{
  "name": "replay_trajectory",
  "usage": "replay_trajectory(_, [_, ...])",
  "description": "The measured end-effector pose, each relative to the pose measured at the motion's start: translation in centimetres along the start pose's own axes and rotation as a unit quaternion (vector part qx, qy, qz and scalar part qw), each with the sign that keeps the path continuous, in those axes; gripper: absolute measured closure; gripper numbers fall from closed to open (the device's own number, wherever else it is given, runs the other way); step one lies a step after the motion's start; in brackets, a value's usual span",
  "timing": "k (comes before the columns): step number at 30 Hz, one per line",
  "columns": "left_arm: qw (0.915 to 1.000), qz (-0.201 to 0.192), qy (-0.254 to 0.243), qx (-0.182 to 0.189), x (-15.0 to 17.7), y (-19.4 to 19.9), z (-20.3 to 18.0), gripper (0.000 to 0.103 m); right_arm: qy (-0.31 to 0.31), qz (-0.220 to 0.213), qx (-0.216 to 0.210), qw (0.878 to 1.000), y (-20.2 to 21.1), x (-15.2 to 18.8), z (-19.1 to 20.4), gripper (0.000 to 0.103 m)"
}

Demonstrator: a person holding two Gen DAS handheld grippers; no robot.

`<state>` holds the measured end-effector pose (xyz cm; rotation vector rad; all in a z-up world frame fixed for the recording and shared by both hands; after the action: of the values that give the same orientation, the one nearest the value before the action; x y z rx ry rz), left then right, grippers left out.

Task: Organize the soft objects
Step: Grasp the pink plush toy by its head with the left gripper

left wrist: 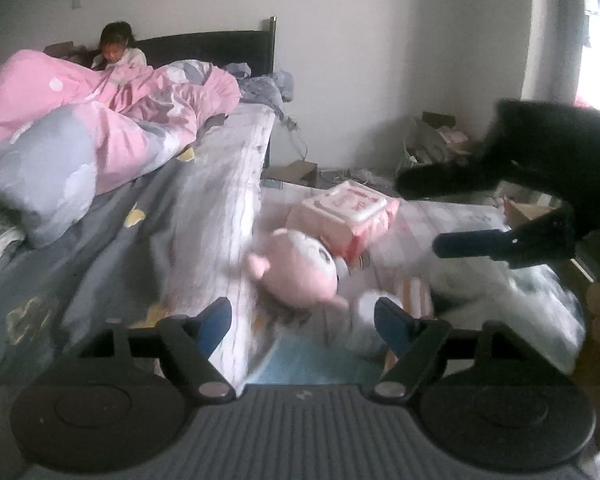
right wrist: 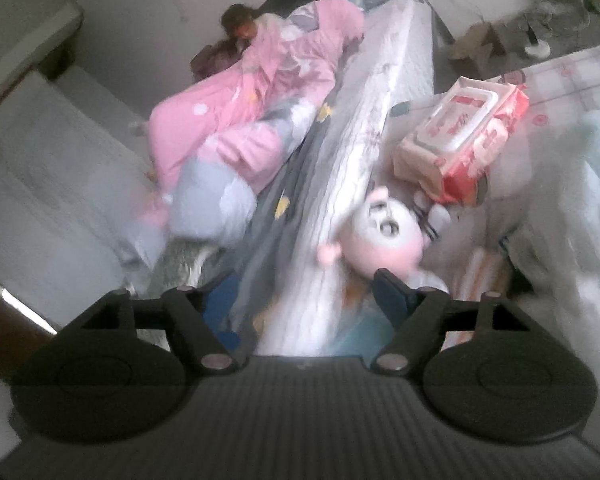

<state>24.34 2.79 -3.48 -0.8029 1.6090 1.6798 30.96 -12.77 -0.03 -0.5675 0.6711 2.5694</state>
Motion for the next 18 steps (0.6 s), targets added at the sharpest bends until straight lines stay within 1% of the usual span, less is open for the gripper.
replay_trajectory(2, [0.9999, 0.004, 0.008, -0.004, -1.0, -2.0, -0.3, 0.023, -0.012, 0.002, 0.007, 1.000, -1.9, -1.9, -1.3, 0.028])
replay_trajectory(4, [0.9994, 0.022, 0.020, -0.019, -1.6, -4.3, -0.5, 0.023, -0.022, 0.010, 0.020, 1.000, -3.9, -3.1, -2.8, 0.028])
replay_trajectory(7, [0.9978, 0.050, 0.041, -0.012, -1.9, -7.4, -0.7, 0.024, -0.044, 0.026, 0.025, 0.998, -7.5, -4.2, -5.1, 0.028])
replay_trajectory(12, [0.9958, 0.074, 0.052, -0.013, -1.8, -10.6, -0.9, 0.024, -0.067, 0.050, 0.035, 0.996, -12.1, -4.4, -8.1, 0.028])
replay_trajectory(15, [0.9948, 0.083, 0.056, -0.014, -1.7, -11.6, -1.0, 0.025, -0.078, 0.060, 0.041, 0.994, -13.8, -4.2, -9.7, 0.028])
replay_trajectory(18, [0.9937, 0.094, 0.061, -0.012, -1.6, -12.6, -1.1, 0.029, -0.085, 0.072, 0.041, 0.993, -14.9, -3.6, -10.6, 0.027])
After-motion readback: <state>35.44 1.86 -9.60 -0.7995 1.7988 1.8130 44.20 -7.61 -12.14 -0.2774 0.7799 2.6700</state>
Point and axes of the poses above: each gripper's, at about its wrist camera, not at the fingertips, and y roughly against the way its jaws point, z to its left, x to its underside, the point moved 8 cm from there along -y, roughly the way its jaws point, and after that the axes turned 9 degrees about -x, right-handed, at the moved point
